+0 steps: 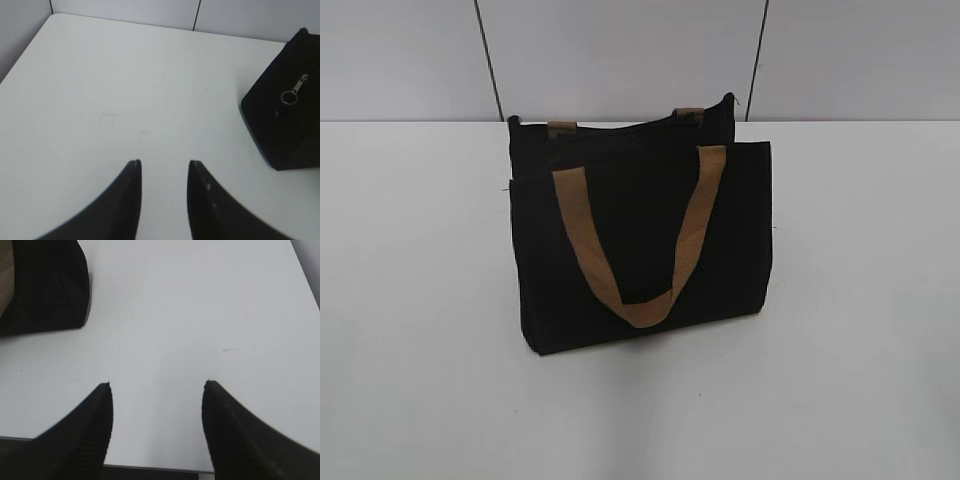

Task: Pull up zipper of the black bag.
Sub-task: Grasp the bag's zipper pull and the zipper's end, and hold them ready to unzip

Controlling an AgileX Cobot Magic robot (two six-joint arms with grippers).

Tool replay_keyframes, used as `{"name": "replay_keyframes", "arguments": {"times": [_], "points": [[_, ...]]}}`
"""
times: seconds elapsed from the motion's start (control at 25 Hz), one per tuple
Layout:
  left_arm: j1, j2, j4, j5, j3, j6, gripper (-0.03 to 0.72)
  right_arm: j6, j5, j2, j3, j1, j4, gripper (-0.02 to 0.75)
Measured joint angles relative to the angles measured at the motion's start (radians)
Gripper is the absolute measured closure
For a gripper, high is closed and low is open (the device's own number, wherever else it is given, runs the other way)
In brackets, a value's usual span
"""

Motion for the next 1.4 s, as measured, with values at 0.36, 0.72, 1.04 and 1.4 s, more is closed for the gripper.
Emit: {"name": "replay_keyframes", "arguments": {"times": [0.36,0.72,1.04,1.4], "points": [[0.0,0.0,0.0,0.0,0.0,0.0,0.449,0.0,0.0,0.0,0.0,0.0,0.0,0.294],[0.0,0.0,0.0,0.0,0.0,0.0,0.449,0.0,0.0,0.0,0.0,0.0,0.0,0.294],[0.0,0.025,0.001,-0.02,-0.006,0.0,0.445,0.0,0.0,0.0,0.0,0.0,0.0,0.294],[-0.002,0.246,-0.083,-0.394,-0.072,0.122,0.428,0.0,0.0,0.0,0.0,0.0,0.0,0.294]]}}
